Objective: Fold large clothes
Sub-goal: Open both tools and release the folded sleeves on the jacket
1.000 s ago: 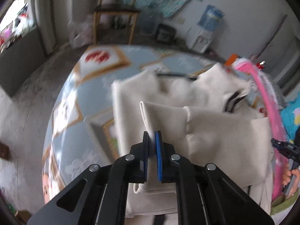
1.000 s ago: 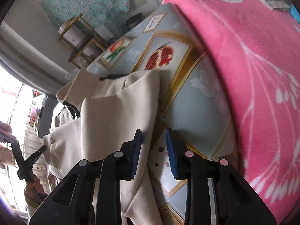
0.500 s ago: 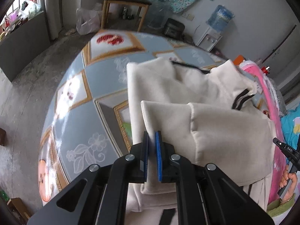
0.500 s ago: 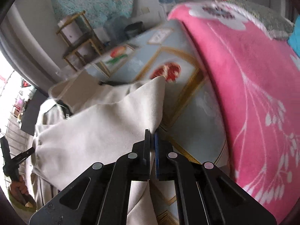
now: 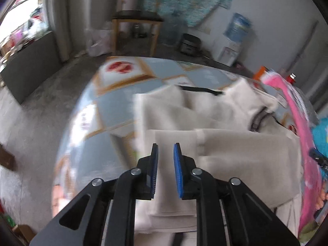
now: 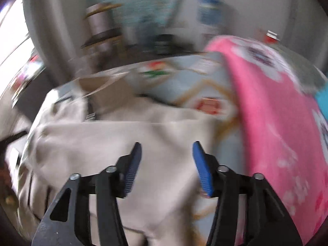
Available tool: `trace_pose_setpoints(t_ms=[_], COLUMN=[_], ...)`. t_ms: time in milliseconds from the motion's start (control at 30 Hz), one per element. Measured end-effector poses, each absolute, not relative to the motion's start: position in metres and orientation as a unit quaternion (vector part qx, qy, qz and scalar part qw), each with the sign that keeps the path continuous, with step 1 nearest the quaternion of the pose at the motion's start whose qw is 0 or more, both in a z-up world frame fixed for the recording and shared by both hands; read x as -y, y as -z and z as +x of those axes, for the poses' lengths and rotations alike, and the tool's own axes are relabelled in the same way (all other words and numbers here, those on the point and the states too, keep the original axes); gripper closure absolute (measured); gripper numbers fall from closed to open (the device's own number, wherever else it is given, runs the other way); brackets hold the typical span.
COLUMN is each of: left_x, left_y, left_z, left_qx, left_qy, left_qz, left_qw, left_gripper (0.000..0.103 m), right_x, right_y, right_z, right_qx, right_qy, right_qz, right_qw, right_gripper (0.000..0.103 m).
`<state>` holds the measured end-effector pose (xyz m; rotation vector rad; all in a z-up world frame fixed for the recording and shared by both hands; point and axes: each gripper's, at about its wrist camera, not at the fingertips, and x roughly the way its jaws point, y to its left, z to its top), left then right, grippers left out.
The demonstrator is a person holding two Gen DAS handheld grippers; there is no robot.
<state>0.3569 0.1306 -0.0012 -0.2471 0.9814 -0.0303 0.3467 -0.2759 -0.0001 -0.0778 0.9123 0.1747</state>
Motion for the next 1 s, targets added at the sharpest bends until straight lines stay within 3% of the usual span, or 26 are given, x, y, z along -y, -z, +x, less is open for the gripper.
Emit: trace_pose_setpoints(t_ms=[67, 133, 233, 367, 533, 667, 800, 900, 1000], left_x=[-0.105, -0.083, -0.069, -0.070, -0.069, -0.048, -0.063, -0.083, -0.116], left_y=[0.004, 0.016, 0.033, 0.021, 0.012, 0.034, 0.013, -0.006, -0.009], left_z=[0.362, 0.367, 0.366, 0.354, 0.319, 0.306, 0.292, 0.263, 0.219], left_qx=[-0.479, -0.501, -0.503, -0.510, -0.506, -0.503, -0.502, -0.481, -0.483], left_qy=[0.051, 0.075, 0.064, 0.052, 0.074, 0.057, 0.058, 0.052, 0.032], left_qz=[-0.100, -0.078, -0.027, -0.001, 0.010, 0.075, 0.020, 0.007, -0.028], left_qw=[0.871, 0.859, 0.862, 0.859, 0.859, 0.859, 0.863, 0.875, 0.874], left_gripper=[0.080, 0.059, 0.056, 0.055, 0.036, 0.032, 0.033, 0.031, 0.028], right_x=[0.241, 0.215, 0.191, 0.191, 0.205, 0.212, 0.218, 0.232, 0.251], right_y=[0.014, 0.032, 0.070, 0.063, 0.045, 0.071, 0.045, 0.020, 0.017], right_z=[0.351, 0.353, 0.358, 0.342, 0.303, 0.302, 0.284, 0.238, 0.196], right_qx=[-0.457, -0.470, -0.503, -0.498, -0.484, -0.505, -0.506, -0.475, -0.466], right_qy=[-0.122, -0.135, -0.123, -0.105, -0.121, -0.093, -0.085, -0.083, -0.070], right_qz=[-0.064, -0.088, -0.130, -0.155, -0.131, -0.118, -0.063, -0.032, -0.016], right_qw=[0.879, 0.868, 0.846, 0.847, 0.857, 0.850, 0.856, 0.875, 0.882], right_gripper=[0.047, 0.047, 0.047, 0.045, 0.038, 0.033, 0.033, 0.021, 0.020])
